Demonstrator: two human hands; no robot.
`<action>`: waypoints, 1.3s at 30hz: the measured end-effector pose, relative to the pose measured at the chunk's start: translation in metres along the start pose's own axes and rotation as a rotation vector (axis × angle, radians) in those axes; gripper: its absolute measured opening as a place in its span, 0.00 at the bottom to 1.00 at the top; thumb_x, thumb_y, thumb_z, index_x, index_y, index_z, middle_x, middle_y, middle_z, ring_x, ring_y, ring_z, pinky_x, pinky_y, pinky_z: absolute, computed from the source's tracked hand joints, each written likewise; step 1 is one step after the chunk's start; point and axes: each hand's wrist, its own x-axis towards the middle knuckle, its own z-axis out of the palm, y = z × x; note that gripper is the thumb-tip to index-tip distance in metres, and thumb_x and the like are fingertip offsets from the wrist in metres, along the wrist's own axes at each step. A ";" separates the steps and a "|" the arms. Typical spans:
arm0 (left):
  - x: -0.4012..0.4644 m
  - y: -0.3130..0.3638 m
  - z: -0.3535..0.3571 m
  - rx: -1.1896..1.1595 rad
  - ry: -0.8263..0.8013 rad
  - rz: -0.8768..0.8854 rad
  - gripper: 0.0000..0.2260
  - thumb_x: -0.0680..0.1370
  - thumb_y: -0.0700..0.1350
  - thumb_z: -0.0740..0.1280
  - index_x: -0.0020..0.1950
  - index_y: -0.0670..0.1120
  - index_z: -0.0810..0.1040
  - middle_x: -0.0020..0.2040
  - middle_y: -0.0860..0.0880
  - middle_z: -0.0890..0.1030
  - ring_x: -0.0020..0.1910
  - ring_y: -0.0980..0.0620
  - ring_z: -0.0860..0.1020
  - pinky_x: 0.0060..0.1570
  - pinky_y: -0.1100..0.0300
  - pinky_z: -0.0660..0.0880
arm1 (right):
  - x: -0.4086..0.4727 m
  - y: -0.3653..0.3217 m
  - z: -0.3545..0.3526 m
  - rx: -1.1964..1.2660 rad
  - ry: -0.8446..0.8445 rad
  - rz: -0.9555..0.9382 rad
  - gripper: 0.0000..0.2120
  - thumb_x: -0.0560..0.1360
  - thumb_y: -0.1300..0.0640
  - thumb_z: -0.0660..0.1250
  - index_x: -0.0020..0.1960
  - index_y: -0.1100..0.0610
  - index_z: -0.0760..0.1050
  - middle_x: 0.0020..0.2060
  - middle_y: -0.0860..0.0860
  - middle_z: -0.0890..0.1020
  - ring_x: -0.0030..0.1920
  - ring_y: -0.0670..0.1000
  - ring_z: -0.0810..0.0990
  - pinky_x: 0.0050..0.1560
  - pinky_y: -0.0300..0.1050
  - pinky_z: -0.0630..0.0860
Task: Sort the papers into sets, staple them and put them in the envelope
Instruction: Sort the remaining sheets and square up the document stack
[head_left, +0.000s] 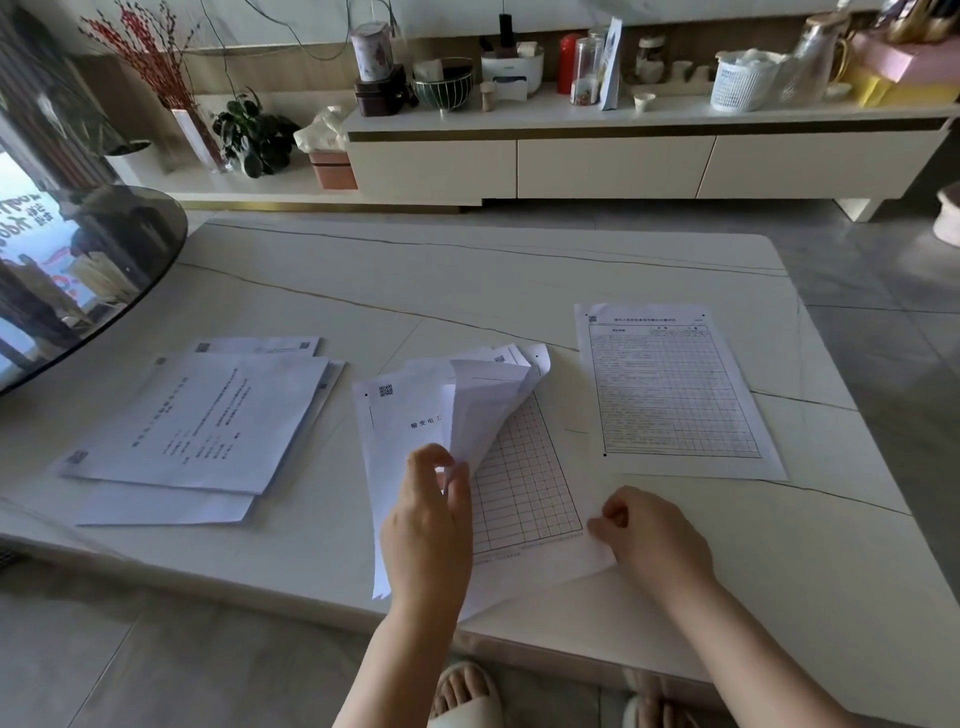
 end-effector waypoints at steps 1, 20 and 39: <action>0.000 0.000 -0.001 0.027 -0.007 0.053 0.08 0.79 0.40 0.64 0.49 0.51 0.67 0.45 0.45 0.83 0.35 0.39 0.81 0.32 0.55 0.74 | -0.002 -0.003 0.001 -0.069 -0.002 -0.012 0.14 0.74 0.42 0.66 0.51 0.51 0.72 0.48 0.47 0.77 0.49 0.49 0.76 0.44 0.43 0.71; 0.002 -0.015 -0.001 0.234 -0.025 0.288 0.13 0.73 0.33 0.69 0.56 0.44 0.82 0.50 0.47 0.82 0.39 0.44 0.82 0.31 0.49 0.81 | -0.001 -0.013 -0.009 0.144 0.142 -0.157 0.10 0.76 0.51 0.67 0.39 0.52 0.73 0.31 0.46 0.78 0.34 0.48 0.78 0.34 0.40 0.69; 0.001 -0.003 -0.005 0.060 -0.062 0.025 0.30 0.80 0.35 0.61 0.76 0.54 0.52 0.63 0.47 0.76 0.43 0.49 0.76 0.36 0.57 0.69 | 0.018 0.001 -0.013 -0.140 -0.006 0.069 0.27 0.73 0.40 0.67 0.63 0.57 0.72 0.58 0.55 0.75 0.59 0.55 0.75 0.55 0.47 0.73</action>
